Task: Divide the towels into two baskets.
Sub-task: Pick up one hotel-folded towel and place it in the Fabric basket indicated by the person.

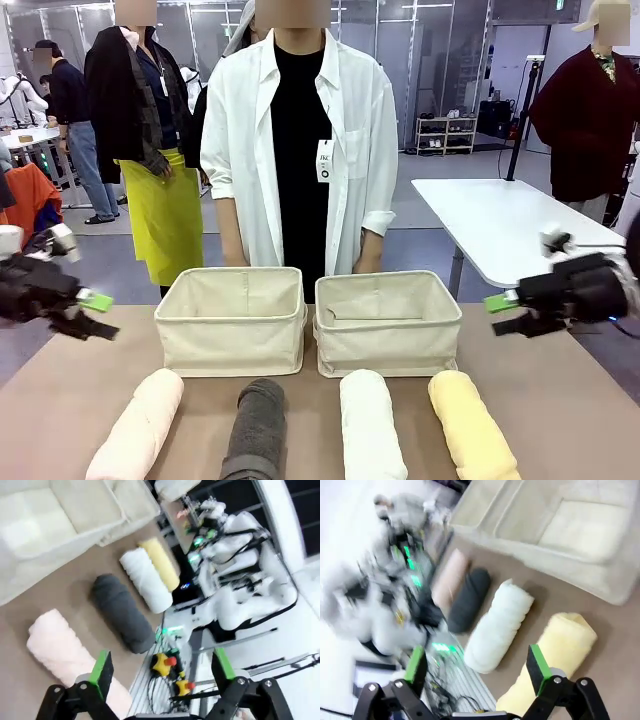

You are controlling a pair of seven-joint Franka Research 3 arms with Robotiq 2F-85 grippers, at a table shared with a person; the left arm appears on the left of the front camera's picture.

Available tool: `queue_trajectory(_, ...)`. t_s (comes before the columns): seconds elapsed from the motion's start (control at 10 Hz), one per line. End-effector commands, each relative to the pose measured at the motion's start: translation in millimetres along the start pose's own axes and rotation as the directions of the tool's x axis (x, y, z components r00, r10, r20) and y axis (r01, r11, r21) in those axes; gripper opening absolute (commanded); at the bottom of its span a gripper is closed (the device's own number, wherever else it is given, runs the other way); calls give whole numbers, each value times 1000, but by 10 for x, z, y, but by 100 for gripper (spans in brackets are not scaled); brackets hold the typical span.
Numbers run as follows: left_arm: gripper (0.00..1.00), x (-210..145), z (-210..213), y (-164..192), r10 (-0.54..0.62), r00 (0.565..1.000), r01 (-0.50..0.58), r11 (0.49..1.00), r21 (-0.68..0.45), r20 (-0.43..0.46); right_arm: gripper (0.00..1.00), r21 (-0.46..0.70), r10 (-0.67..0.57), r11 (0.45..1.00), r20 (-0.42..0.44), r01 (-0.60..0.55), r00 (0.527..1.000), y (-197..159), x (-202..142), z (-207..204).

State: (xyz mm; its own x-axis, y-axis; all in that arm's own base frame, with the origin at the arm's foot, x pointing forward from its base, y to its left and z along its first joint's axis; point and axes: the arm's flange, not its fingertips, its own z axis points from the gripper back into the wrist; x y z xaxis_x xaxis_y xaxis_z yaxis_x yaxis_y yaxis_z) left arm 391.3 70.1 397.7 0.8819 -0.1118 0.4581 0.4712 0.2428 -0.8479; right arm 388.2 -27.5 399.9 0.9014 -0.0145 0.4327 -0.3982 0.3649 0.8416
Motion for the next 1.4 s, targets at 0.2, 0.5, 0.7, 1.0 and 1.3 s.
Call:
queue_trajectory(0.2, 100, -378, 1051, 334, 59, 964, -63, 998, 6, 258, 100, 12, -244, 966, 382, 259, 891, -780, -637, 1138)
queue_trajectory(0.5, 100, -762, 1583, 407, 109, 910, -141, 989, 52, 400, 100, 43, -322, 934, 529, 353, 786, -995, -1128, 1524)
queue_trajectory(0.7, 100, -822, 1686, 469, 149, 890, -194, 979, 62, 431, 100, 32, -332, 925, 555, 379, 763, -1022, -1235, 1604)
queue_trajectory(1.0, 100, -872, 1667, 398, 111, 916, -148, 987, 69, 384, 100, 37, -359, 913, 542, 405, 760, -1140, -1144, 1803)
queue_trajectory(1.3, 100, -872, 1667, 398, 111, 916, -148, 987, 69, 384, 100, 37, -359, 913, 542, 405, 760, -1140, -1144, 1803)
